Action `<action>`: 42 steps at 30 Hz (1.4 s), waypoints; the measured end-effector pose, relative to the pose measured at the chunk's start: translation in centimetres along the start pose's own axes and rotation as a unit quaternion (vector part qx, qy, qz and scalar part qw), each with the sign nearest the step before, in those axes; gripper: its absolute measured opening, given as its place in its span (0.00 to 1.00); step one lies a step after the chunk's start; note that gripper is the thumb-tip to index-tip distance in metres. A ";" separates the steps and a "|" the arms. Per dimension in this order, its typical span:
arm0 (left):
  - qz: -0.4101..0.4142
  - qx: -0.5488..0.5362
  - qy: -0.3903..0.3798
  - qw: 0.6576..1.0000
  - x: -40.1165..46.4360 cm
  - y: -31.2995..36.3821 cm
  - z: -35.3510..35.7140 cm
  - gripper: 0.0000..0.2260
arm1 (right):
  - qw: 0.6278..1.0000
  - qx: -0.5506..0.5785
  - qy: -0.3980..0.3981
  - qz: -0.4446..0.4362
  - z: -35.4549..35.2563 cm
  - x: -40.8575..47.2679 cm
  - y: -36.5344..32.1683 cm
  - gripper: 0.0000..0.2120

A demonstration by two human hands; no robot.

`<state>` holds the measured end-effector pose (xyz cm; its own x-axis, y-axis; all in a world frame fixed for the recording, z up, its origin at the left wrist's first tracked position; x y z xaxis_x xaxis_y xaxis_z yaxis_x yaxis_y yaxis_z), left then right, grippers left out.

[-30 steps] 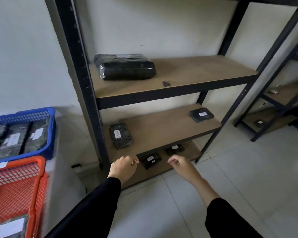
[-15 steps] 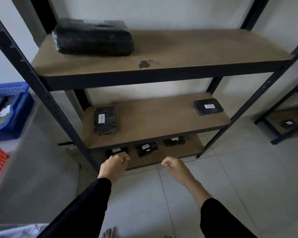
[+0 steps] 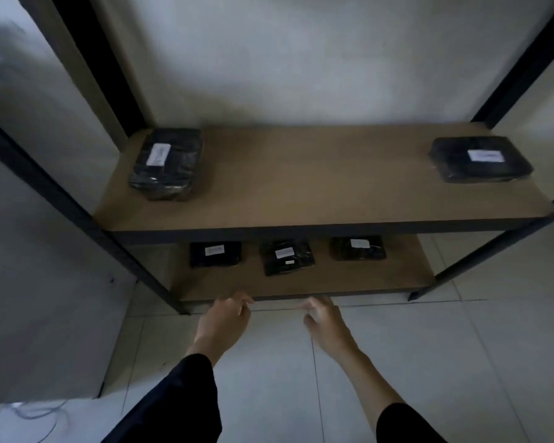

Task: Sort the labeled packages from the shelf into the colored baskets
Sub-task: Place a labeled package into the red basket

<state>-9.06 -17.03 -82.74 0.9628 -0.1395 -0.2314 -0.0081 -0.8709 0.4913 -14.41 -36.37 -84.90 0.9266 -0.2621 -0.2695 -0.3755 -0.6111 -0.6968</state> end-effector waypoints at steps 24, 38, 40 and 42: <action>0.076 0.189 0.062 0.977 19.3 -14.8 28.6 0.42 | 0.966 -0.239 0.052 -0.080 19.0 23.6 17.1 0.28; 0.035 0.157 0.035 0.986 18.7 -14.6 28.8 0.28 | 0.984 -0.125 0.124 0.002 14.9 19.5 19.5 0.31; 0.032 0.158 0.038 0.986 18.2 -14.3 28.7 0.27 | 0.993 -0.042 0.099 0.056 15.6 19.6 21.0 0.37; 0.035 0.173 0.029 0.984 17.7 -14.0 28.9 0.27 | 0.992 -0.003 0.106 0.069 15.7 19.8 21.3 0.38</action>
<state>0.33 -20.95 -117.96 0.9704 -0.1867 -0.1533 -0.1571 -0.9697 0.1869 -3.82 -42.89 -115.52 0.8417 -0.4946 -0.2166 -0.4998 -0.5621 -0.6590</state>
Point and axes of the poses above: each hand's wrist, its own x-axis towards the middle knuckle, its own z-axis out of the palm, y = z × x, the point moved 9 cm from there along x, towards the middle knuckle, and after that the axes turned 10 degrees about y, right-handed, at the moved point
